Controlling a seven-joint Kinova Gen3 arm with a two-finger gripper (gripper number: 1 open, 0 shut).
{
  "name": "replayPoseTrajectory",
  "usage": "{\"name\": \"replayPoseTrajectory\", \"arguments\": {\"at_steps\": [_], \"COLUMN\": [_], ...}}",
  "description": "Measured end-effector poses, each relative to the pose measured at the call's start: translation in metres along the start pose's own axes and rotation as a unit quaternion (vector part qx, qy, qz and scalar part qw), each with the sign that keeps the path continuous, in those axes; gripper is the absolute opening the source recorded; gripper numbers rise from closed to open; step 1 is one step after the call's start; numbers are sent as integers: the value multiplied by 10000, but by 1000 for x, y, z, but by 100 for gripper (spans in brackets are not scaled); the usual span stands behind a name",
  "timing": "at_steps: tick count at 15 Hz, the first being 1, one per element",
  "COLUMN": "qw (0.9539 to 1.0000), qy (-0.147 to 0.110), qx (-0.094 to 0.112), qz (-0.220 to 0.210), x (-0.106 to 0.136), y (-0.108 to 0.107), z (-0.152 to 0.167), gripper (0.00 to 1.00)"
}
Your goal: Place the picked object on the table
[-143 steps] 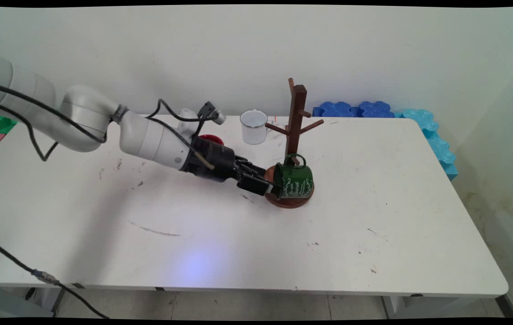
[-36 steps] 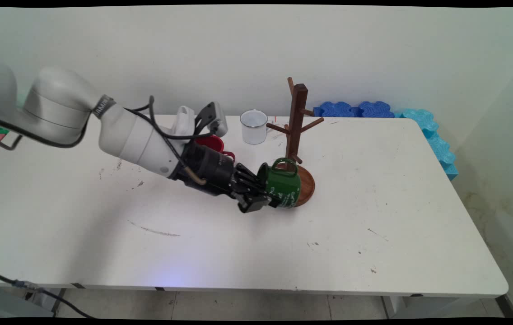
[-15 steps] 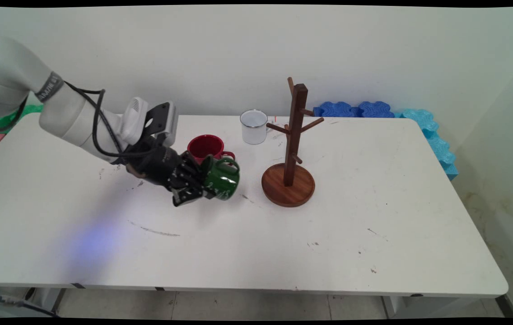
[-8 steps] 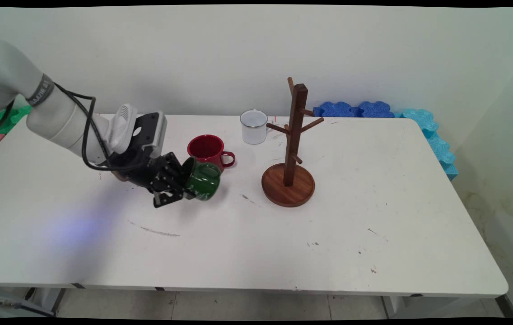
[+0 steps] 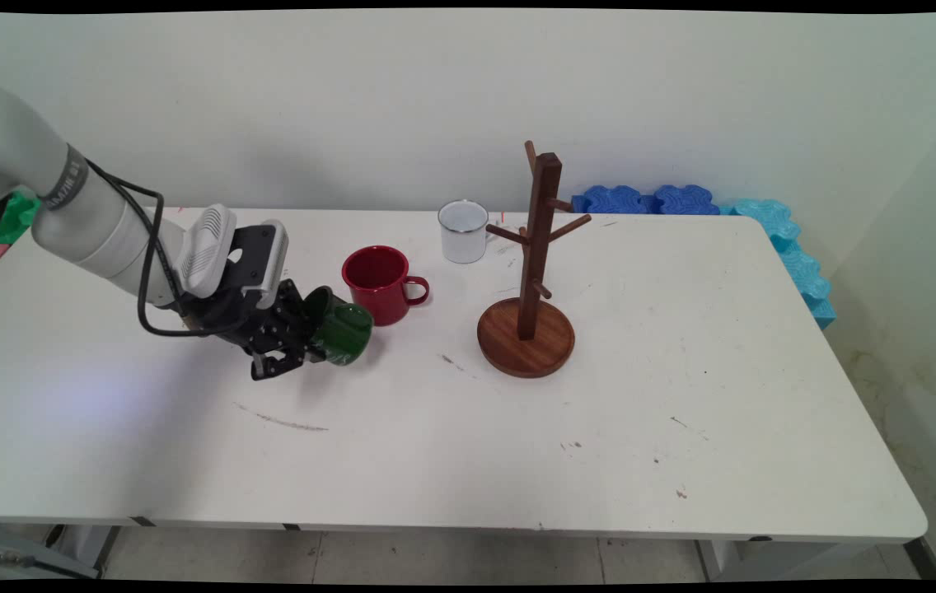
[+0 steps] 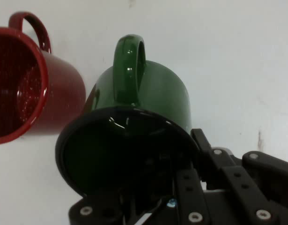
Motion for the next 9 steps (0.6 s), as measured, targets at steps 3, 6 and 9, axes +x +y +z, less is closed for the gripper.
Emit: {"name": "replayPoseTrajectory", "arguments": {"at_steps": [3,6,9], "qw": [9998,9992,9984], "qy": [-122,-262,-390], "qx": [46,107,169], "qz": [129,288,378], "x": [-2,0,2], "y": [1,2,1], "z": [1,1,0], "gripper": [0,0,0]}}
